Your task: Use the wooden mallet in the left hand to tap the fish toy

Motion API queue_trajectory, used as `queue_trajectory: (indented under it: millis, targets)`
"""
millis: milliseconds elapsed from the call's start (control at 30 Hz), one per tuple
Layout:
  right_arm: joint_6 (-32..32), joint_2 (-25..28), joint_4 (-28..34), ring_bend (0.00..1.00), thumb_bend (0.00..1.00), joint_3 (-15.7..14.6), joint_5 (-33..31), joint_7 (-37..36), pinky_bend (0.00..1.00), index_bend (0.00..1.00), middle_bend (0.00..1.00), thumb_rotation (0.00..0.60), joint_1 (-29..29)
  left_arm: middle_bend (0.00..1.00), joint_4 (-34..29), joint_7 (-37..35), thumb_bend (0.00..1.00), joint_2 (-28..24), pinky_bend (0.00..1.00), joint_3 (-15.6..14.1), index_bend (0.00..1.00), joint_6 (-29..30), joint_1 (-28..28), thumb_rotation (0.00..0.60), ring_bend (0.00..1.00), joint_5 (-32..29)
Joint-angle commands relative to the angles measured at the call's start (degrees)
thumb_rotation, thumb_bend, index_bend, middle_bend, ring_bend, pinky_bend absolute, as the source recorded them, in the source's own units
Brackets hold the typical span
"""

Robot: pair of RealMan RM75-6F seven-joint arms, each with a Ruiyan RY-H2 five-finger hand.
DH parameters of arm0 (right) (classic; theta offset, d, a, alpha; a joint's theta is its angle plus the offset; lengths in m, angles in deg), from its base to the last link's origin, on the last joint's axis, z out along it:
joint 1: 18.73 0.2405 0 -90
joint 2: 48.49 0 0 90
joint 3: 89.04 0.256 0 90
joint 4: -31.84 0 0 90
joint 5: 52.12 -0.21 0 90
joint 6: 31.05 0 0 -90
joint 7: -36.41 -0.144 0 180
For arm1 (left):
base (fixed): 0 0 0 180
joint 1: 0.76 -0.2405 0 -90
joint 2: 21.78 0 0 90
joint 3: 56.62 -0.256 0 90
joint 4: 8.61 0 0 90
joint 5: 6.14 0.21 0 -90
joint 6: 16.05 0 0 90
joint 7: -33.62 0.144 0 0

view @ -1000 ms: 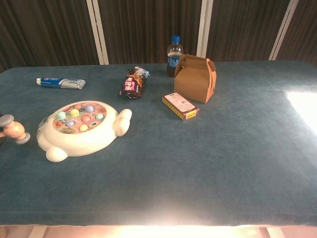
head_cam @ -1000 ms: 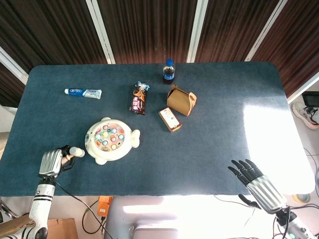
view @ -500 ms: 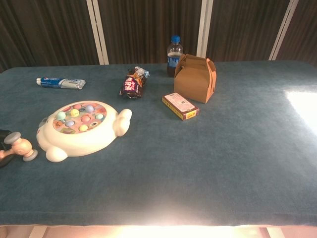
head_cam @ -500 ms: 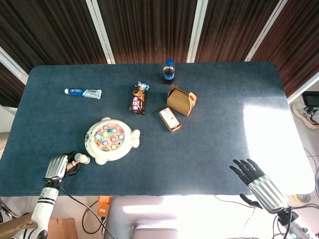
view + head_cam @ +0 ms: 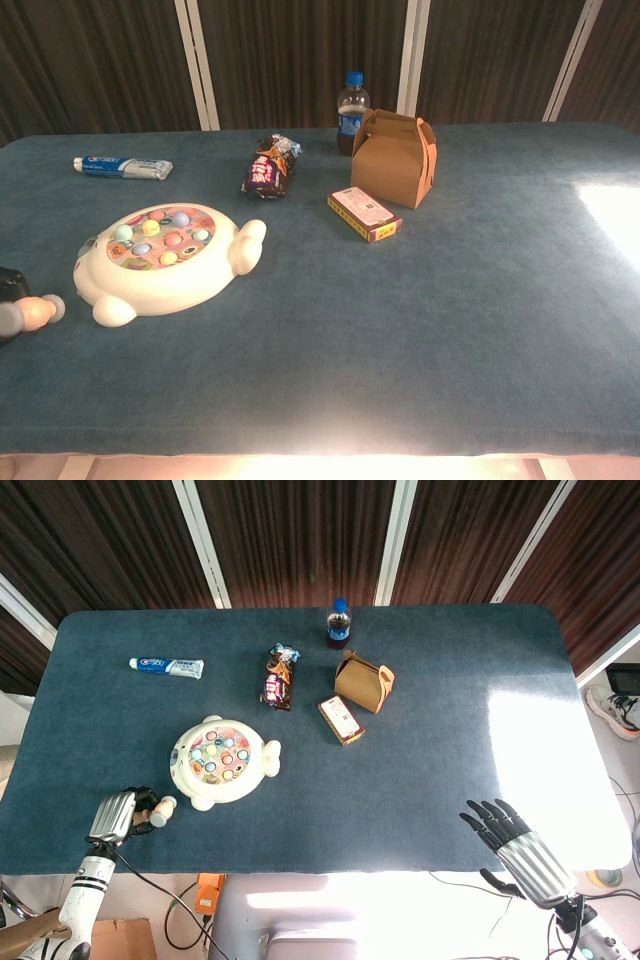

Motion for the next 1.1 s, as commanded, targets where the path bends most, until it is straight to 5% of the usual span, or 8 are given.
queue_trajectory:
  millis: [33, 333, 667, 1100]
  targets:
    - [0.1, 0.0, 0.0, 0.00, 0.24, 0.0, 0.1, 0.0, 0.00, 0.00, 0.00, 0.600, 0.0, 0.50, 0.1, -0.1, 0.30, 0.0, 0.45, 0.2, 0.56, 0.0, 0.0, 0.600, 0.39, 0.2]
    - [0.2, 0.0, -0.1, 0.00, 0.24, 0.0, 0.1, 0.0, 0.00, 0.00, 0.00, 0.600, -0.1, 0.50, -3.2, -4.5, 0.28, -1.4, 0.45, 1.6, 0.56, -1.2, 0.0, 0.600, 0.39, 0.1]
    - [0.5, 0.1, -0.2, 0.00, 0.24, -0.2, 0.3, -0.1, 0.00, 0.00, 0.00, 0.600, -0.3, 0.46, -10.5, -7.9, 0.26, -6.2, 0.40, 4.7, 0.50, -9.5, 1.4, 0.600, 0.34, -6.3]
    - [0.6, 0.1, -0.2, 0.00, 0.24, -0.1, 0.2, -0.2, 0.00, 0.00, 0.00, 0.600, -0.3, 0.38, -8.4, -6.7, 0.25, -6.4, 0.34, 4.5, 0.45, -11.5, 2.0, 0.600, 0.26, -6.4]
